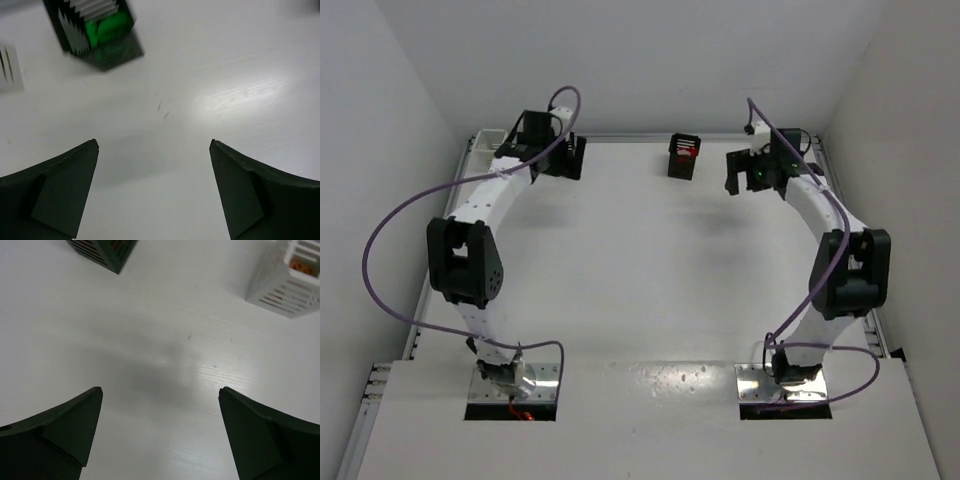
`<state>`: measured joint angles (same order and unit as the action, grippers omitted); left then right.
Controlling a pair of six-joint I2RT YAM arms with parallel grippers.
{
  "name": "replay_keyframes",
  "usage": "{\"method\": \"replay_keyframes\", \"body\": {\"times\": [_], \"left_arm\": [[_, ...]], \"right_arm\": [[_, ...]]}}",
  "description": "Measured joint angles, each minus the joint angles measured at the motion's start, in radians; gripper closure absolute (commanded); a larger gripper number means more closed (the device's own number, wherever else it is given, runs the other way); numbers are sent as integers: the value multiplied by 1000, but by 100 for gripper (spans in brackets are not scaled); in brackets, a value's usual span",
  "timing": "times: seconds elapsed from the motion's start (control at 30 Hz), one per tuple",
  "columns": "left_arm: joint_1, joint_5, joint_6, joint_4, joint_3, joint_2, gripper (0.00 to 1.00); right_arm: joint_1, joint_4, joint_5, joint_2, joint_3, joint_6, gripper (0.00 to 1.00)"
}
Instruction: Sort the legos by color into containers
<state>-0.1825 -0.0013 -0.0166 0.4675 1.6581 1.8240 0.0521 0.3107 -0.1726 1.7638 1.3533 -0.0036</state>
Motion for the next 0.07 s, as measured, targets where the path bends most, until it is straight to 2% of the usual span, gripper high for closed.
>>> {"method": "replay_keyframes", "body": {"times": [0.07], "left_arm": [[65,34,38,9,-97,-1,0]], "right_arm": [[-36,-5,3,-38,-52,-2,0]]}}
